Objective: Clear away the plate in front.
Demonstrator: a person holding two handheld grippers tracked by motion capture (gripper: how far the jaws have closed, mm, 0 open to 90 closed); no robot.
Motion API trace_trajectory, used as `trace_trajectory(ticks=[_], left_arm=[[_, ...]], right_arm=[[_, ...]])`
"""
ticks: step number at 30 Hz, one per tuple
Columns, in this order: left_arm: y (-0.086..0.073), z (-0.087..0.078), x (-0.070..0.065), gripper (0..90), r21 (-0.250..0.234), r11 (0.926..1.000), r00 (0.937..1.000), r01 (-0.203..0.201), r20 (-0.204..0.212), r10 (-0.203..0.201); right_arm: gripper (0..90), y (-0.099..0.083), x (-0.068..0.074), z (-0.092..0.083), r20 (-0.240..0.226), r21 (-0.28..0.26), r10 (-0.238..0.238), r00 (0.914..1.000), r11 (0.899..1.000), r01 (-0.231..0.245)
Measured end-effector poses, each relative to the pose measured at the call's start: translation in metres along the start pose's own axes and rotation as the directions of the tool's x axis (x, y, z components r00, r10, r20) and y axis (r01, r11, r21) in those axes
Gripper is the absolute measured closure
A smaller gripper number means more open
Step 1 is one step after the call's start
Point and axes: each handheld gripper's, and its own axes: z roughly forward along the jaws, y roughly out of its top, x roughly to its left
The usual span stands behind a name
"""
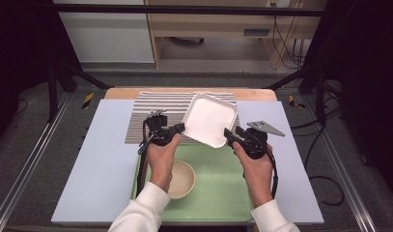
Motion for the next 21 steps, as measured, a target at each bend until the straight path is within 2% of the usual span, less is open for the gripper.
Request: trace_trajectory(ticks=[12,18,20,21], left_arm=[[-0.008,0.002,-0.011,86.3,-0.027,0.9994,0.9989,0.022,0.042,-0.020],[-0.011,0.006,-0.014,86.3,-0.027,0.9996,0.9988,0.012,0.048,-0.011],[-0.012,0.007,-0.015,86.3,-0.022,0.9998,0.9987,0.002,0.050,-0.001],[-0.013,0.009,-0.015,86.4,-0.012,0.9998,0.9984,-0.017,0.054,0.017]], right_arm=[[63.4,0.005,-0.013,0.002,-0.023,0.005,0.078,0.9967,0.997,-0.078],[68.8,0.008,-0.021,0.001,-0.027,0.020,0.099,0.9947,0.995,-0.098],[70.3,0.009,-0.023,0.000,-0.018,0.024,0.100,0.9948,0.995,-0.099],[73.1,0.010,-0.024,0.000,-0.010,0.028,0.097,0.9952,0.995,-0.097]])
